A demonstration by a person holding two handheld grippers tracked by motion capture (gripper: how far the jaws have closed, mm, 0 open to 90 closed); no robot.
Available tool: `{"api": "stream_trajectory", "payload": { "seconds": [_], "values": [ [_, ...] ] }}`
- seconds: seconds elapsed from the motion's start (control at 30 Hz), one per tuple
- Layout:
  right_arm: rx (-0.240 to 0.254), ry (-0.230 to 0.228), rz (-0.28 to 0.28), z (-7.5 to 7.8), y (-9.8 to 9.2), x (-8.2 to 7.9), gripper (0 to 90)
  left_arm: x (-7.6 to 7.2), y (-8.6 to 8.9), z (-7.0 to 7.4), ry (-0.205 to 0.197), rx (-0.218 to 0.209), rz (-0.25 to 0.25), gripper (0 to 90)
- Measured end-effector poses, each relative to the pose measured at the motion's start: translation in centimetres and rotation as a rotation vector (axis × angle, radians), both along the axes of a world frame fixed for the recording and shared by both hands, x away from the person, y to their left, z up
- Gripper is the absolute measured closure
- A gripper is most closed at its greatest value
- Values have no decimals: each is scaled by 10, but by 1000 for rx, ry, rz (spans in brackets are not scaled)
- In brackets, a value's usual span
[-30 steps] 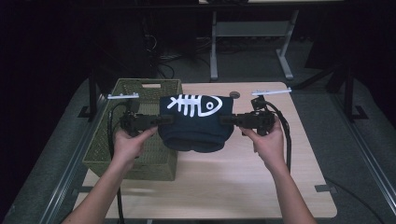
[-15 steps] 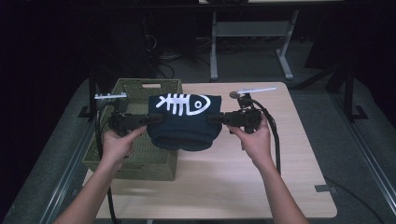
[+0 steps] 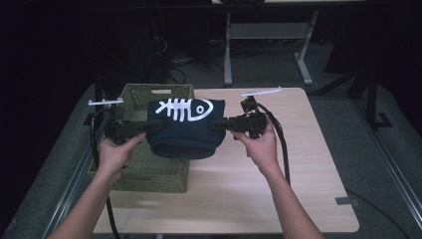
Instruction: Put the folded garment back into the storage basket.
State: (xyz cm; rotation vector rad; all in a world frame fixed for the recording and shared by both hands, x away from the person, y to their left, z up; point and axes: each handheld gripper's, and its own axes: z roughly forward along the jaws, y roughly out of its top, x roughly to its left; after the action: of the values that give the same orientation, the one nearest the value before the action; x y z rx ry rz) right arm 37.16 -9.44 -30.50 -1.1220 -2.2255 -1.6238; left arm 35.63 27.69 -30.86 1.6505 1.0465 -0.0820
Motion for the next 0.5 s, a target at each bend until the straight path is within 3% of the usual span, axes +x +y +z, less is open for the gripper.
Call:
{"api": "stream_trajectory", "payload": {
  "seconds": [0.5],
  "values": [
    [3,-3,26,3,29,8,717,-1,27,-1,7,-6,40,693]
  ]
}}
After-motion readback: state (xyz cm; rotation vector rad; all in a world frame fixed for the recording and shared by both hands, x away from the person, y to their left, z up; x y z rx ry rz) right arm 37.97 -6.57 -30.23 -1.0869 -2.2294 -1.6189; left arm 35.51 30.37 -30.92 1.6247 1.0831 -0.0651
